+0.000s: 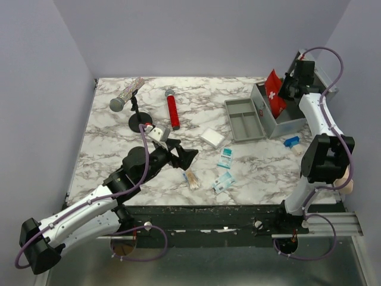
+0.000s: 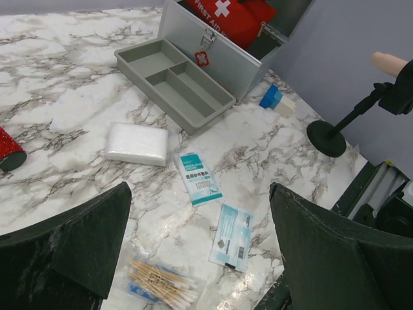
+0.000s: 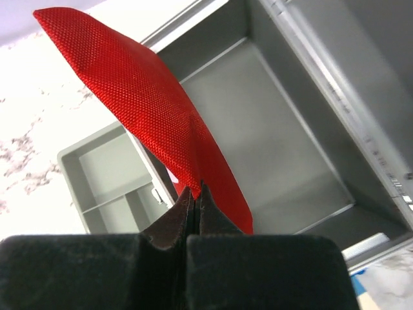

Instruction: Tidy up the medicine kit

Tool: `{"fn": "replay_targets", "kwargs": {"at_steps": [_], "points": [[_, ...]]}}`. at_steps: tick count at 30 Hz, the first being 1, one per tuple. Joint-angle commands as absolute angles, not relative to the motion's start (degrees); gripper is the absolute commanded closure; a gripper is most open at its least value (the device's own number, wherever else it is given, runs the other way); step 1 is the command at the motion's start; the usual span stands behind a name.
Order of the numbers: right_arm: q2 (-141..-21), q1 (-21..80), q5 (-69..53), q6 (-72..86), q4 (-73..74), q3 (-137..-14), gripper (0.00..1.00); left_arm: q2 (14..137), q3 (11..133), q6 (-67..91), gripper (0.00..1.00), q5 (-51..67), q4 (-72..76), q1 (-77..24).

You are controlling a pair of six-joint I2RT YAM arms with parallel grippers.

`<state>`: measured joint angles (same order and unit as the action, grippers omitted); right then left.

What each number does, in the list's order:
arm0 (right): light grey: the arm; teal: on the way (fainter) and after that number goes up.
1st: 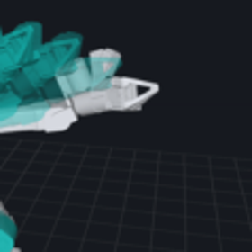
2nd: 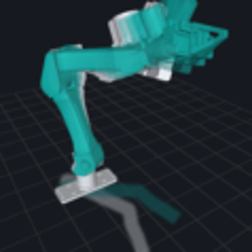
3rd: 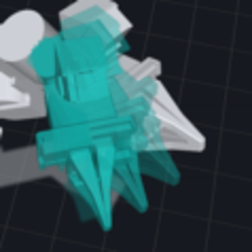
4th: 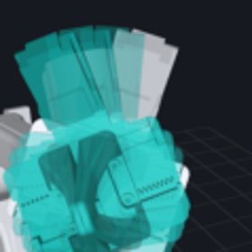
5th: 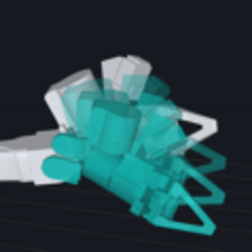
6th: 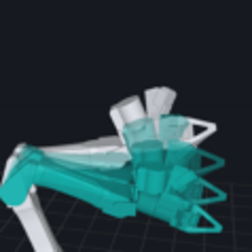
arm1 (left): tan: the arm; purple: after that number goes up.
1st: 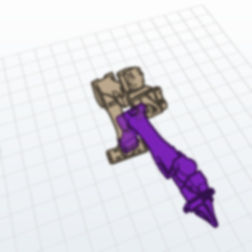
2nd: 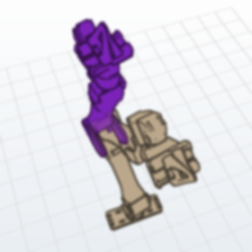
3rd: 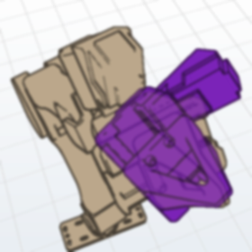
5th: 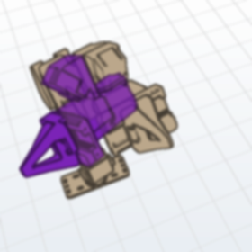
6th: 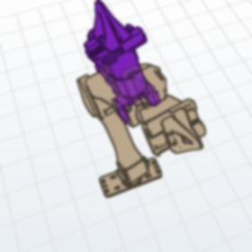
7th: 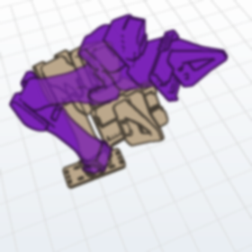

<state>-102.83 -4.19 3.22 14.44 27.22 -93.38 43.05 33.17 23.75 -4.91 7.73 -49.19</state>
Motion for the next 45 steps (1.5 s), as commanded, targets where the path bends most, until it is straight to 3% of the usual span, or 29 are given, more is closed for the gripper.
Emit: {"fn": "replay_targets", "kwargs": {"at_steps": [1,7,10,11,12,15,17,29,45], "points": [[-105.20,-3.69,-4.04,16.00,29.97,-92.02,0.99,43.33,32.52,24.78,0.01,-2.02,9.75,-49.04],[-107.05,-4.30,-2.91,16.61,32.51,-92.81,0.96,44.12,32.61,25.05,0.01,-1.14,10.11,-49.04],[-107.84,-5.53,-0.27,18.01,34.45,-94.65,0.78,44.47,32.78,25.05,0.01,-0.79,9.84,-49.04],[-107.75,-5.71,3.65,18.19,34.80,-95.09,0.63,44.47,32.87,25.05,0.01,-0.70,9.67,-49.04],[-107.67,-5.80,6.30,18.19,35.24,-95.45,0.54,44.65,32.87,25.05,0.01,-0.70,9.49,-49.04],[-105.83,-5.89,12.20,18.19,34.63,-95.63,0.42,45.09,32.96,25.14,0.01,-0.88,8.88,-49.04],[-104.42,-5.89,14.14,18.02,33.67,-95.97,0.40,45.53,33.05,25.22,0.01,-0.70,8.79,-49.04],[-97.82,-5.54,9.07,16.70,24.45,-89.48,0.39,48.95,33.92,25.93,0.01,0.00,10.10,-49.04],[-117.50,-2.46,22.24,14.85,26.63,-101.15,0.43,53.17,35.77,25.58,0.01,1.32,9.67,-49.04]]}}
